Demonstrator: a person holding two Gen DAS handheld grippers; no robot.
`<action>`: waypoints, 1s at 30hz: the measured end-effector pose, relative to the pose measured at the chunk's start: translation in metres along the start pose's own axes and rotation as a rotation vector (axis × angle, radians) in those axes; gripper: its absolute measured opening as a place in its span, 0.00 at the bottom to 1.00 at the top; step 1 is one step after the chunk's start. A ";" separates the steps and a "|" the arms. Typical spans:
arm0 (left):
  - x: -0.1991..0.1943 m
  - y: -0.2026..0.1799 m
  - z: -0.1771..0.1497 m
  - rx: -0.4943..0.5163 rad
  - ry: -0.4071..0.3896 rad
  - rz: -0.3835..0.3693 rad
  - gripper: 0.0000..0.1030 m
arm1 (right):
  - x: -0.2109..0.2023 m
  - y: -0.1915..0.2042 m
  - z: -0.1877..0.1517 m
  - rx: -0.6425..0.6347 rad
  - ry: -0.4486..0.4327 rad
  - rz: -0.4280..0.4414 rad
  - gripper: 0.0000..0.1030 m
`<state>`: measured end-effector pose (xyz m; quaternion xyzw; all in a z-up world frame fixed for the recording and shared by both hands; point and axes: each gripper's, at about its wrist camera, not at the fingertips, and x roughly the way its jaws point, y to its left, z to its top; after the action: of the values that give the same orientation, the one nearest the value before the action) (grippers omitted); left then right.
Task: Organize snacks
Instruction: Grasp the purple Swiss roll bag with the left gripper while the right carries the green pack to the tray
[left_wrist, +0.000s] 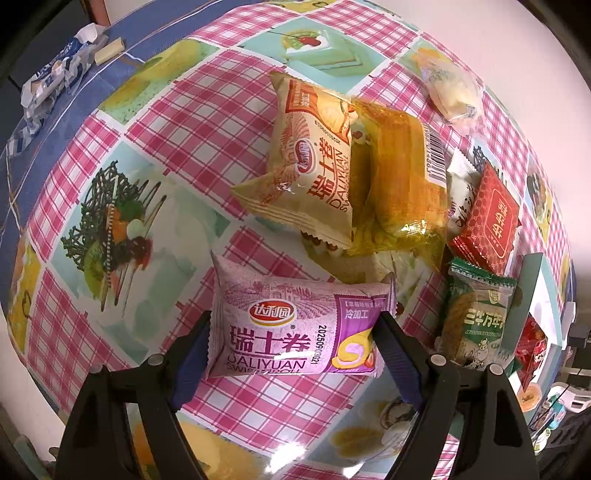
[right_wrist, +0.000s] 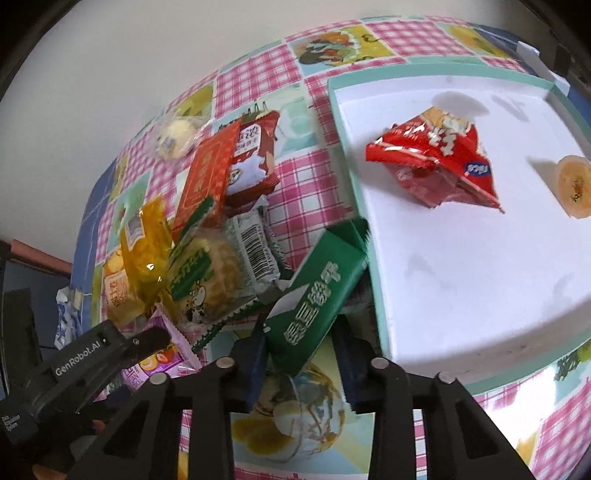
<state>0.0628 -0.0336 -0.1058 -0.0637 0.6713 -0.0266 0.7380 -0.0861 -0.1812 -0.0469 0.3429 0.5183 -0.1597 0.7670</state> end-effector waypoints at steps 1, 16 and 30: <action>0.000 -0.004 0.001 0.005 -0.003 0.001 0.81 | -0.002 -0.001 0.001 -0.001 -0.007 -0.002 0.28; -0.031 -0.001 0.000 -0.010 -0.037 -0.019 0.74 | -0.045 -0.018 0.006 0.077 -0.107 0.110 0.26; -0.102 0.009 -0.026 0.061 -0.144 -0.118 0.74 | -0.083 -0.050 0.013 0.164 -0.205 0.116 0.26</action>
<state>0.0270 -0.0139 -0.0082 -0.0824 0.6106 -0.0856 0.7830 -0.1412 -0.2349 0.0133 0.4158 0.4017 -0.1912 0.7933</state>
